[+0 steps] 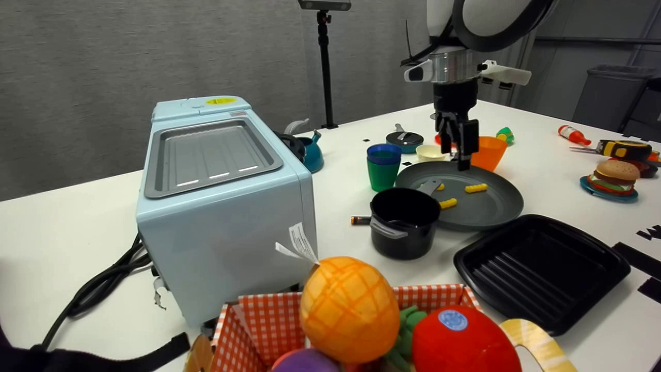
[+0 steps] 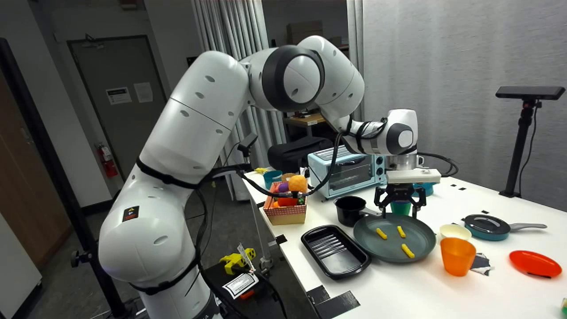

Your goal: Pour some of the content from the orange cup onto the plate, pick up one object and put it on the small plate and pour it back onto the big plate, and then pour the rest of the content from the orange cup.

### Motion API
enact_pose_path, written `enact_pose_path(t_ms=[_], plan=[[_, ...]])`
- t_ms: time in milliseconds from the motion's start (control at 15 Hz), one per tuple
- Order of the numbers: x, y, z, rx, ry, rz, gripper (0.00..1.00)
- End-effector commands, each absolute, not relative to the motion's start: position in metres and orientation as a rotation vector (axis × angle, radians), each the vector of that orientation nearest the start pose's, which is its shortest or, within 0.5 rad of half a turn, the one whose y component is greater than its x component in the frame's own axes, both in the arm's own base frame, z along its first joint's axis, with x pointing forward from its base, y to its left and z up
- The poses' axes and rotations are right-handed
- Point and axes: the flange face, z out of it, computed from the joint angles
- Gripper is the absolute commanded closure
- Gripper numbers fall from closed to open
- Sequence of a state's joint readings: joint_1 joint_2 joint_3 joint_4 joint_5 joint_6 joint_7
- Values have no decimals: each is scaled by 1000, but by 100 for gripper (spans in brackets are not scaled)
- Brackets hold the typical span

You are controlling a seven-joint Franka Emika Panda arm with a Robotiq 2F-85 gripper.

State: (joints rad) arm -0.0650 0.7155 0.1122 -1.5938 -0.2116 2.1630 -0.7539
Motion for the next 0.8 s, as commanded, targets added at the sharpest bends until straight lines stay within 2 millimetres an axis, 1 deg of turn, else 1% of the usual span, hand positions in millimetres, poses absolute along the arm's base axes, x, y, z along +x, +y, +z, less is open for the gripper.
enact_pose_path(t_ms=[0,133,400,533,600,667,733], plan=[[684,22,181,-2868,-1473,256,0],[685,23,164,-2897,-1465,256,0],[687,20,135,-2952,-1434,251,0],[688,19,126,-2970,-1409,249,6],[689,19,124,-2975,-1398,249,5],[690,20,124,-2979,-1396,248,7],[691,21,124,-2983,-1389,244,5]])
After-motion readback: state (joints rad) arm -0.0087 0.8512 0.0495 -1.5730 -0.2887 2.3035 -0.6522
